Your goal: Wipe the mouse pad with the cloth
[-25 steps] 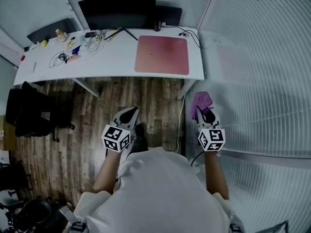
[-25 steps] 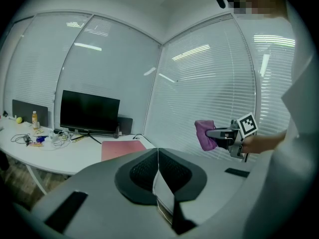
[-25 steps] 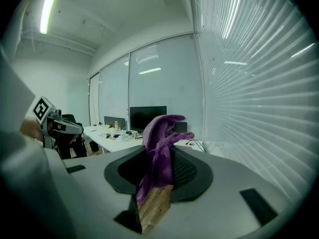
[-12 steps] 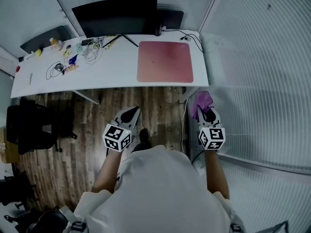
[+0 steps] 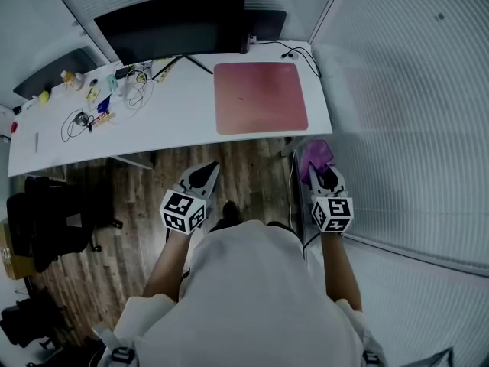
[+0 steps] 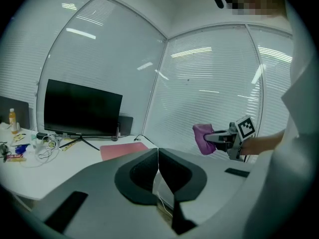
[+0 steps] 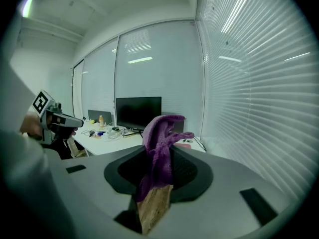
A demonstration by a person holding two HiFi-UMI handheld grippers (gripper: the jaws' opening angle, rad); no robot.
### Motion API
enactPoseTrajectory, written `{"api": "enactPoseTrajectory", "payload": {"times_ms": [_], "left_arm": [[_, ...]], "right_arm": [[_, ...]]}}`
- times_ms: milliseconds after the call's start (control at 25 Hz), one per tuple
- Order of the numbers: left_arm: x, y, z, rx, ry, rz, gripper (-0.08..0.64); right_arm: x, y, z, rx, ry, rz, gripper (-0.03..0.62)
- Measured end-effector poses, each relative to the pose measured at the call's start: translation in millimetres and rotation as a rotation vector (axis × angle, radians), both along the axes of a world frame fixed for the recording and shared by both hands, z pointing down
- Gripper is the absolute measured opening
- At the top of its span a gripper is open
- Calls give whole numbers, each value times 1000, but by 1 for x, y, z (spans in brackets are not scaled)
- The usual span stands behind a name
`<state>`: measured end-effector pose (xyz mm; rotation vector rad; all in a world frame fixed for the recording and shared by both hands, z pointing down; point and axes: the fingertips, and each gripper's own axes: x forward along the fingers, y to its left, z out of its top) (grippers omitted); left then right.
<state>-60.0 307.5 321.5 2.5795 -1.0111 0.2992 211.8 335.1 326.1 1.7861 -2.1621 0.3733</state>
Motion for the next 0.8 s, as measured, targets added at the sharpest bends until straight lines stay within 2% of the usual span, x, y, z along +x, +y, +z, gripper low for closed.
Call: {"api": "enactPoseTrajectory", "payload": {"times_ms": [160,360,600,800], "left_arm": [[-14,-21,7,-12,3,26,17],[-29,-43,16,-30,9,18,18],[-24,-55,24,-33,-1,34,18],[-20,-72,28,-34,-6,16,18]], "right_arm": [[-8,-12,5,-17,11,37,133],[-15,-24,9,-37,18,58,133],[-15,-40,17,-54,20,62,133],[-8,-60,23,-62,18,51,133]]}}
